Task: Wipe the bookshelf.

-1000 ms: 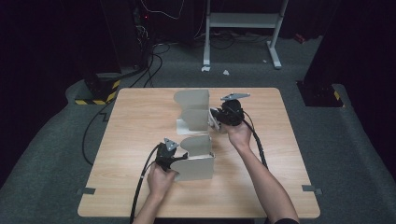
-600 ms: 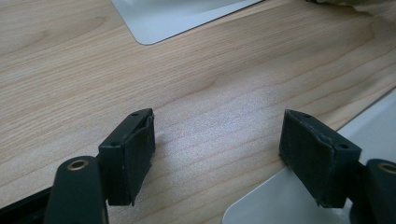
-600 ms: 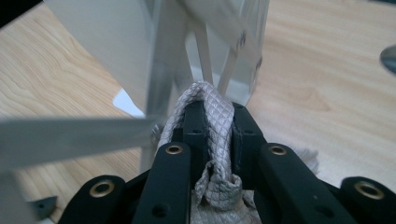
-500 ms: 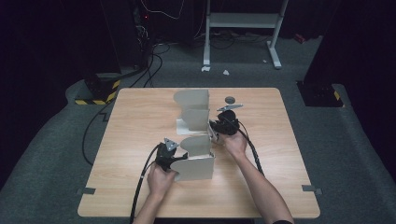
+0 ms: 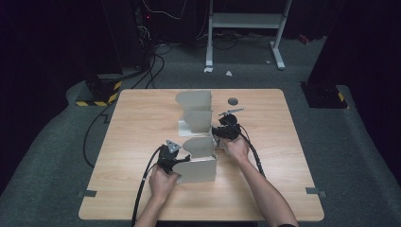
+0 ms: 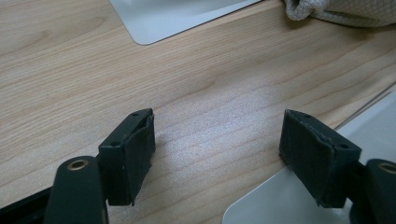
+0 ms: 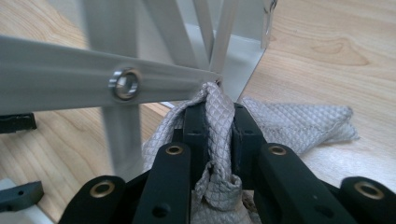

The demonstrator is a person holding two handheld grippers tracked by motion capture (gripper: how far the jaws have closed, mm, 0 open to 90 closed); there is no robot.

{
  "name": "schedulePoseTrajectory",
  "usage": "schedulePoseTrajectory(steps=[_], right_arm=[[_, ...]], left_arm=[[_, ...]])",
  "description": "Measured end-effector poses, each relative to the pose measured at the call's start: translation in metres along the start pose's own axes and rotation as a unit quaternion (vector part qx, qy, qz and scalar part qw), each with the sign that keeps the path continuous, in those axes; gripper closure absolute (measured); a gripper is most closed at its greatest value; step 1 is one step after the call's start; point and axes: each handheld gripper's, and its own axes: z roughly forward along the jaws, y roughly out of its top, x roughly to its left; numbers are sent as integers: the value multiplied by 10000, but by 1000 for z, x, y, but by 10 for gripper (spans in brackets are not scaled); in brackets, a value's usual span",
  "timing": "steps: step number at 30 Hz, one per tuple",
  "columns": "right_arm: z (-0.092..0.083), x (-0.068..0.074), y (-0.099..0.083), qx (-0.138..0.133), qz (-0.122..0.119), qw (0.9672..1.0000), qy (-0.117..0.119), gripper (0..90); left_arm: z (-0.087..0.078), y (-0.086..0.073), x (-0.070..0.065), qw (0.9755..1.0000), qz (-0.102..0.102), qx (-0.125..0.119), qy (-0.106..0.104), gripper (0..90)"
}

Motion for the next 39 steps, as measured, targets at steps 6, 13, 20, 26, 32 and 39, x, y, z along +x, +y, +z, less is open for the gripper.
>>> schedulePoseTrajectory(steps=[6,13,20,26,32,39], right_arm=[[-22,-1,7,-338,74,9994,34,802],[-46,5,19,-587,-72,9982,103,801],[-65,16,41,-937,-380,9949,-1,800],[-74,13,50,-1247,-321,9917,-8,800],[-59,7,48,-1084,-249,9938,-31,801],[-31,-3,41,-621,-195,9979,-58,802]], left_arm=[[0,0,0,10000,-1,-5,0,269],[0,0,0,10000,4,7,-13,270],[0,0,0,10000,-1,0,-14,271],[0,0,0,10000,3,-6,-17,273],[0,0,0,10000,4,-4,-22,275],[0,0,0,10000,19,-6,-28,279]])
